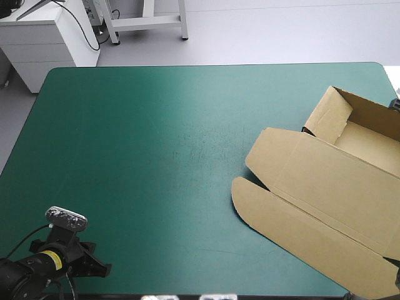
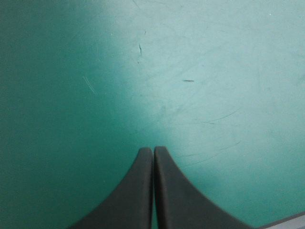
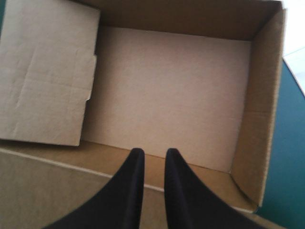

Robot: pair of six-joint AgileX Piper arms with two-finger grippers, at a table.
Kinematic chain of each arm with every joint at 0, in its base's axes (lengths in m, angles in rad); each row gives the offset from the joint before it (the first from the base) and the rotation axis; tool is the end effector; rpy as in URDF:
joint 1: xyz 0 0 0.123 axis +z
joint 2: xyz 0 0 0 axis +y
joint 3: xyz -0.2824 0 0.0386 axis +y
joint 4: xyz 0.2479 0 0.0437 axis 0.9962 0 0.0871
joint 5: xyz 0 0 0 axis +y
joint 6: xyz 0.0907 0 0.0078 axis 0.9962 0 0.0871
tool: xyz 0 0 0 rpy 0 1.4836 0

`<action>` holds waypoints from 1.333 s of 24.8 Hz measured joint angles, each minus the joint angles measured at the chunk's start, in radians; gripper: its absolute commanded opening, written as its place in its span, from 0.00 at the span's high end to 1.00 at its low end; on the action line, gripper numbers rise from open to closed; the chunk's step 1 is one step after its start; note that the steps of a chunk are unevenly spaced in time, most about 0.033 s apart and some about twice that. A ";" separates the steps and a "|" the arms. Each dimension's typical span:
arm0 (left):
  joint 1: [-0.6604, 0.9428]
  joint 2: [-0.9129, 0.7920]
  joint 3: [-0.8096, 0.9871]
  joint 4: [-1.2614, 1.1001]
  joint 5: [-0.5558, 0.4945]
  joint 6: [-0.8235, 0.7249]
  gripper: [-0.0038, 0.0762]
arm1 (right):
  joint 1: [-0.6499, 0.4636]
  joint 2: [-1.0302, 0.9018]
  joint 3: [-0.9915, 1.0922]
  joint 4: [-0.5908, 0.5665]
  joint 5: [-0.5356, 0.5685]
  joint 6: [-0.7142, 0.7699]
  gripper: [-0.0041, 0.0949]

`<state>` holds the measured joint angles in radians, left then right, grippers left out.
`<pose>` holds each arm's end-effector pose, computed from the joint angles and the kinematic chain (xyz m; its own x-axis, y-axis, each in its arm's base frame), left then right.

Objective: Fold the box

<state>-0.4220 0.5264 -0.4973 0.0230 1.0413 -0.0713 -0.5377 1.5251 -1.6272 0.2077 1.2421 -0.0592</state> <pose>0.0688 -0.0289 0.2589 -0.7817 0.2856 -0.5545 0.3535 0.9353 -0.0166 0.2774 -0.1447 0.3983 -0.7397 0.4510 -0.4995 0.4248 0.8885 0.1733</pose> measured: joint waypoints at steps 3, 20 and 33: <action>0.000 -0.026 0.002 0.000 -0.007 0.000 0.96 | 0.037 -0.056 0.062 -0.009 0.000 -0.019 0.91; 0.000 -0.077 0.002 0.001 -0.013 0.000 0.96 | 0.279 -0.486 0.538 -0.070 -0.071 -0.053 0.94; 0.000 -0.077 0.002 0.001 -0.014 0.000 0.96 | 0.394 -0.888 0.974 -0.067 -0.138 -0.115 0.94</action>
<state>-0.4220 0.4497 -0.4953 0.0241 1.0274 -0.0713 -0.1432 0.6375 -0.6531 0.1408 1.1044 -0.1742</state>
